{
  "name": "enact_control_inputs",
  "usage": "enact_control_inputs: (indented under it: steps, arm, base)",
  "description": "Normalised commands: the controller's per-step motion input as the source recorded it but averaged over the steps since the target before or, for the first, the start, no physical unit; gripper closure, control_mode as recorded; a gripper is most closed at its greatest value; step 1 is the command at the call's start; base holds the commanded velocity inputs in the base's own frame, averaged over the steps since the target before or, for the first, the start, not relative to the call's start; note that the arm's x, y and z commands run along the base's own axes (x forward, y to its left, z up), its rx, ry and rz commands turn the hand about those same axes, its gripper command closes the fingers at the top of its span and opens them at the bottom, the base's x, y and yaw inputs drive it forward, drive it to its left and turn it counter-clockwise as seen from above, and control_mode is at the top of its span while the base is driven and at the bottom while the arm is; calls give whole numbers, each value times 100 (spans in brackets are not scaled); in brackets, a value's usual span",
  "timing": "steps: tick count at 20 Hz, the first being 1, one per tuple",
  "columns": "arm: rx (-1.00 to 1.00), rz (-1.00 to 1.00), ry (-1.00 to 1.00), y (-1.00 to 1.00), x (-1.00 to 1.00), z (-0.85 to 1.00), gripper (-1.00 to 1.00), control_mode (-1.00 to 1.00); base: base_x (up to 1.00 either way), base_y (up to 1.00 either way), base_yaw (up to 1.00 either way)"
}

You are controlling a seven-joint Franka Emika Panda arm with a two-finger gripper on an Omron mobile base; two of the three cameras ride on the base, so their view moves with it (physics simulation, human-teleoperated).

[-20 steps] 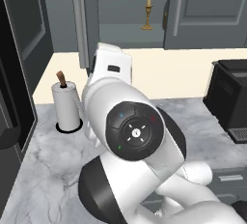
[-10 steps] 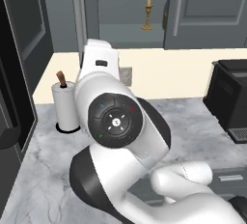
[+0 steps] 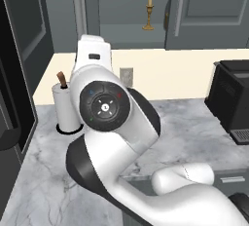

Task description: Pick the jar and candle from the dining table and place them in the open cabinet. Close the cabinet after placing the objects.

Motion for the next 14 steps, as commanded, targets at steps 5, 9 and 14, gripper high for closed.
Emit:
enact_control_inputs:
  steps: [5,9,14]
  arm:
    - [-4,-1,0,0,18,0,-100,-100]
    - [-5,-2,0,0,13,0,-100,-100]
    - [-2,0,0,-14,7,0,-100,-100]
  base:
    - [0,0,0]
    - [0,0,0]
    - [0,0,0]
